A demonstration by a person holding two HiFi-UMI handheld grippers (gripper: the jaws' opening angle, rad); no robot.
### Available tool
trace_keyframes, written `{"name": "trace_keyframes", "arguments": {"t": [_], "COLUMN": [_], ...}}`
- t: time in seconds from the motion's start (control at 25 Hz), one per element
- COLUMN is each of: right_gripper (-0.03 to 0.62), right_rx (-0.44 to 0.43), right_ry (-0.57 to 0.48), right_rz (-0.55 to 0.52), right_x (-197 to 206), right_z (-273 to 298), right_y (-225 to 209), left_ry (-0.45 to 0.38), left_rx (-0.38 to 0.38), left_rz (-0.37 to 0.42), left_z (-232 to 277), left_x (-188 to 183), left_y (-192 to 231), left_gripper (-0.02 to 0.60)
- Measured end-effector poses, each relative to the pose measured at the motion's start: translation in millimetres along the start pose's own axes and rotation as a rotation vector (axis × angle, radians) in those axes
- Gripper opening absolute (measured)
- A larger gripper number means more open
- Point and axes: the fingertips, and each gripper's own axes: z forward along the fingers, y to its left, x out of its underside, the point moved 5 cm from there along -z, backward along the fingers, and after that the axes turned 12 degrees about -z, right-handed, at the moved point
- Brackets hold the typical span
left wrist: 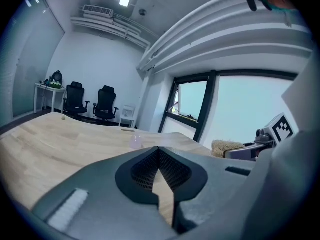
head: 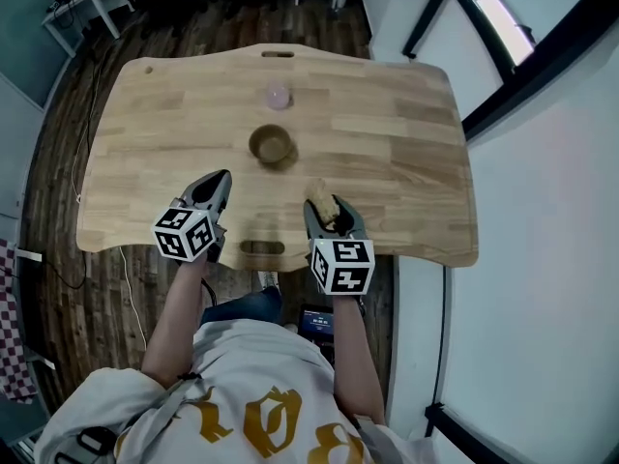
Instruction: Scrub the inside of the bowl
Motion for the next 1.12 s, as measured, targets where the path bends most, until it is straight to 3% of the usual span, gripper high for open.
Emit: {"name": "trace_keyframes", "arguments": {"t": [0.4, 0.6, 0.88, 1.12], "right_gripper": [0.196, 0.196, 0.196, 0.196], "right_rx": [-0.015, 0.003, 0.037, 0.019], "right_ry": [0.025, 0.016, 0.03, 0.035], "right_rz": [0.102, 0.14, 0.118, 0.076], "right_x": [-25.1, -29.7, -36.4, -41.5], "right_z": [92.0, 94.6, 87.9, 98.5], "right_y": [-16.5, -19.3, -24.7, -23.3], "left_ry": [0.021, 0.033, 0.095, 0.107], "left_rx": [-0.016, 0.014, 0.031, 0.035], "left_rz": [-0.034, -0.061, -0.049, -0.054], "left_z": [67.5, 79.1, 89.4, 100.5], "left_x": [-31.6, -35.6, -27.6, -31.3], "left_y": [75.3, 81.6, 76.6, 80.6], "left_gripper": [0.0, 0.0, 0.0, 0.0]}}
